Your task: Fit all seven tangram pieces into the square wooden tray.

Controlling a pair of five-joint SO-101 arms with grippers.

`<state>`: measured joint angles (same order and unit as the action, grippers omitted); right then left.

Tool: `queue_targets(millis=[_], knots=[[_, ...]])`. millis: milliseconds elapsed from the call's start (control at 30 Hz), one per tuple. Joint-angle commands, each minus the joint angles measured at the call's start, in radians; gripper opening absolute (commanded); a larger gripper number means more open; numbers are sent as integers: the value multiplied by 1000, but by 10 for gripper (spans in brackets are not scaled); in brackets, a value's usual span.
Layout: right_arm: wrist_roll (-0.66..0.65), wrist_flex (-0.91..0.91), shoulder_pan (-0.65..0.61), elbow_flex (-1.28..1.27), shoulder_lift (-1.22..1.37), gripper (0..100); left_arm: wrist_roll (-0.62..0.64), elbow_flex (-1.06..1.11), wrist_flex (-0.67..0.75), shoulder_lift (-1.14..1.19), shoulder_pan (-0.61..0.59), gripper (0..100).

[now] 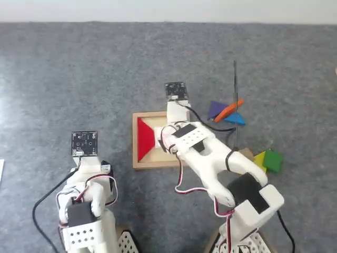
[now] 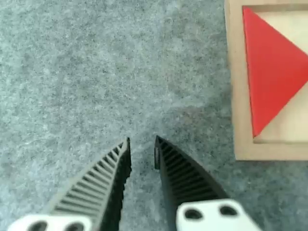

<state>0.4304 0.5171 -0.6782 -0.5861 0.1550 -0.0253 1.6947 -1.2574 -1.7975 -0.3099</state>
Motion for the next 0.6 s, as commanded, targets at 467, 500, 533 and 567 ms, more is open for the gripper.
queue_targets(millis=[467, 500, 533, 567], knots=[[-218, 545, 102, 29, -565, 10, -2, -12, -3, -18, 0, 82], [-258, 605, 147, 26, -610, 10, -2, -12, -3, -18, 0, 82], [-296, 659, 202, 21, -642, 12, -2, -12, -3, -18, 0, 82], [-336, 713, 260, 17, -662, 21, -2, -12, -3, -18, 0, 82]])
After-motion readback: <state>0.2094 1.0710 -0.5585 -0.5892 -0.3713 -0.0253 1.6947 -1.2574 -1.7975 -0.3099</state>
